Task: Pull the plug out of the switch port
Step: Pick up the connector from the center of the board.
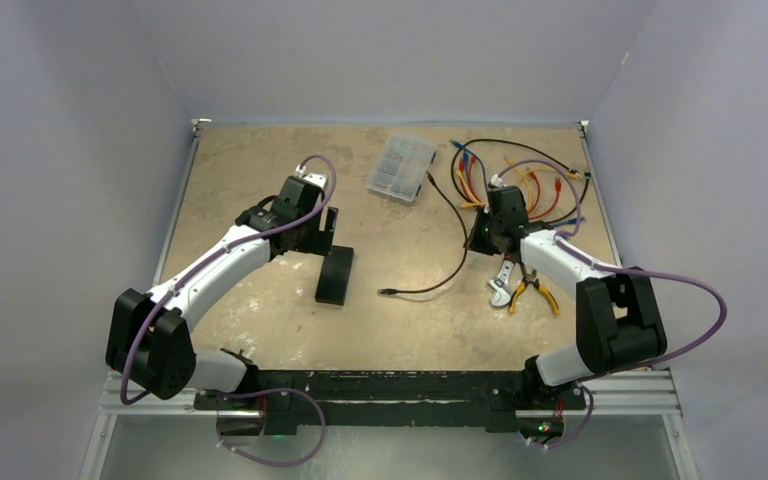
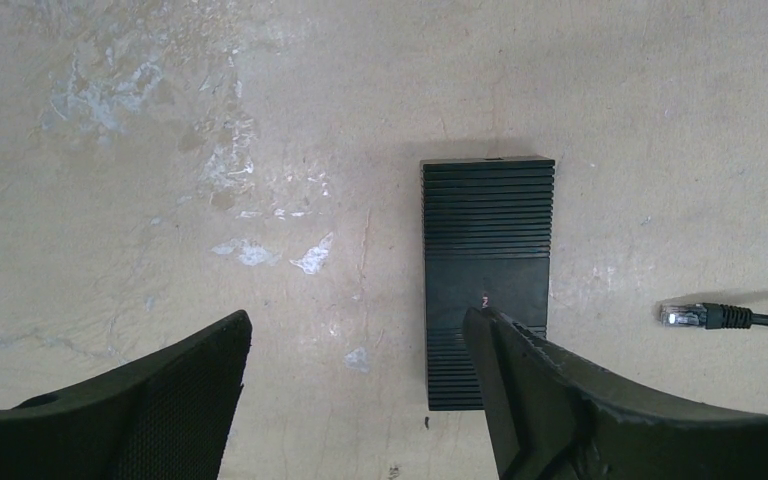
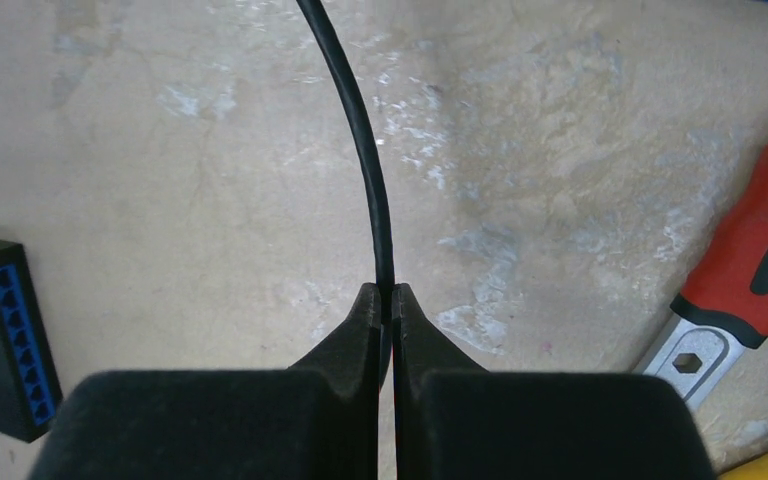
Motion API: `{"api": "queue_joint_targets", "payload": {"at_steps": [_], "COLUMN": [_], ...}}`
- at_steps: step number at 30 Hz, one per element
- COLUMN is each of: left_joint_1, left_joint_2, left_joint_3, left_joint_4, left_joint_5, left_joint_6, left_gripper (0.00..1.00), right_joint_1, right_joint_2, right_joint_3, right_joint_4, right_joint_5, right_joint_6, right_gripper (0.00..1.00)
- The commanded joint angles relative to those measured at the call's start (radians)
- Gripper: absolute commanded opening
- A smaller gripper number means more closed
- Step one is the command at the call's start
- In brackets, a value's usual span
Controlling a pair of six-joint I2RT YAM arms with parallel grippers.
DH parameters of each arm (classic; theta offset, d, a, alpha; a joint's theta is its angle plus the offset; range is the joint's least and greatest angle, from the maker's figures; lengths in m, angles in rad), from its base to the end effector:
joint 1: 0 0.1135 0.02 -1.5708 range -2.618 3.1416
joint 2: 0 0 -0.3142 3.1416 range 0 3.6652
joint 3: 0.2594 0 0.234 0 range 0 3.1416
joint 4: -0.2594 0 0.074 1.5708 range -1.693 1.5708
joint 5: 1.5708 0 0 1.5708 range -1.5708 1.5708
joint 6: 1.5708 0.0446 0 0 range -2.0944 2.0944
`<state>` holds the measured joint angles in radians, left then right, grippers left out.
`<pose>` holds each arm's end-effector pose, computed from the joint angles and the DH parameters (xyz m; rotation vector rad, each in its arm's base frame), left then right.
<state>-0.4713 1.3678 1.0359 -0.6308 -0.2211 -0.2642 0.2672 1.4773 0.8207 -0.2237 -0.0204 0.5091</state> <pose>0.2336 -0.1081 0.3079 0.1717 2.4936 -0.0231 0.2717 0.0753 0.2444 0.2909 2.4688 0.3618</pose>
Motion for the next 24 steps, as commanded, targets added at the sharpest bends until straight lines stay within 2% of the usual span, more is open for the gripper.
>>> {"api": "queue_joint_targets", "payload": {"at_steps": [1,15,24], "left_joint_1": [0.005,0.005,0.005], "left_joint_2": [-0.024,-0.006,-0.004], "left_joint_3": [0.005,0.007,0.009], "left_joint_4": [0.020,0.012,0.014], "left_joint_5": [-0.005,-0.034,-0.042], "left_joint_6": [0.029,0.025,0.025], "left_gripper": [0.81,0.80,0.80], "right_joint_1": [-0.001,0.000,-0.032], "right_joint_2": [-0.053,-0.109,-0.104], "right_joint_3": [0.055,0.184,0.242], "right_joint_4": [0.012,-0.034,-0.036], "right_joint_5": [-0.070,-0.007,-0.019], "right_joint_6": [-0.049,-0.084,-0.071], "right_gripper": [0.00,0.00,0.00]}}
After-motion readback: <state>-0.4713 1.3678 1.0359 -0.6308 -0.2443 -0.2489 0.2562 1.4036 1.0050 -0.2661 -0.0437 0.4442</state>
